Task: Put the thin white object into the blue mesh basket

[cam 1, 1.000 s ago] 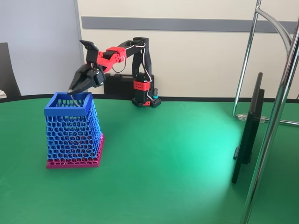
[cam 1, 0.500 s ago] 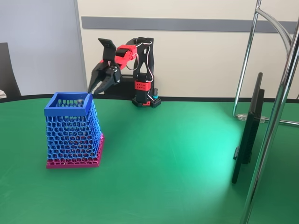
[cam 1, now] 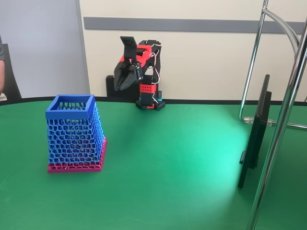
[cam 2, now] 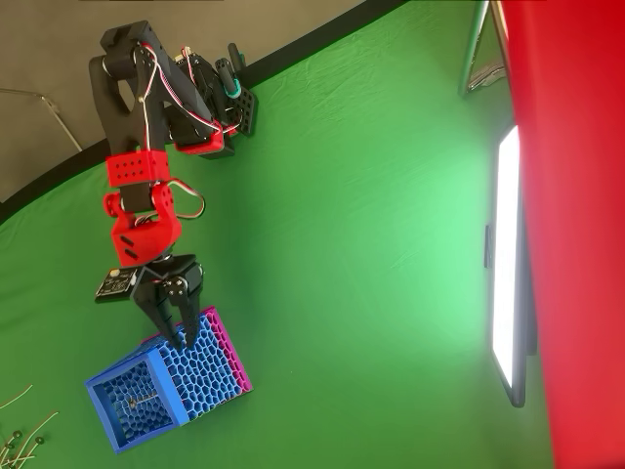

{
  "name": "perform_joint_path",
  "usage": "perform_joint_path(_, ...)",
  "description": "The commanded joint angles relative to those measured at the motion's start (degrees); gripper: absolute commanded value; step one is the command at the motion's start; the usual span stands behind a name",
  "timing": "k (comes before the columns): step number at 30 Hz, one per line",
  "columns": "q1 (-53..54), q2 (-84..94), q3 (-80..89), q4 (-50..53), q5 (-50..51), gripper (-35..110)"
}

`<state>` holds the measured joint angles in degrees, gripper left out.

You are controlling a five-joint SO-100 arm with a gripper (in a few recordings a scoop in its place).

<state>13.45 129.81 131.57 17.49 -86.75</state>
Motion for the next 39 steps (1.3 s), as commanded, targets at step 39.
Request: perform_joint_path(39, -16.7, 60.64, 45.09, 27.16, 85.61, 1)
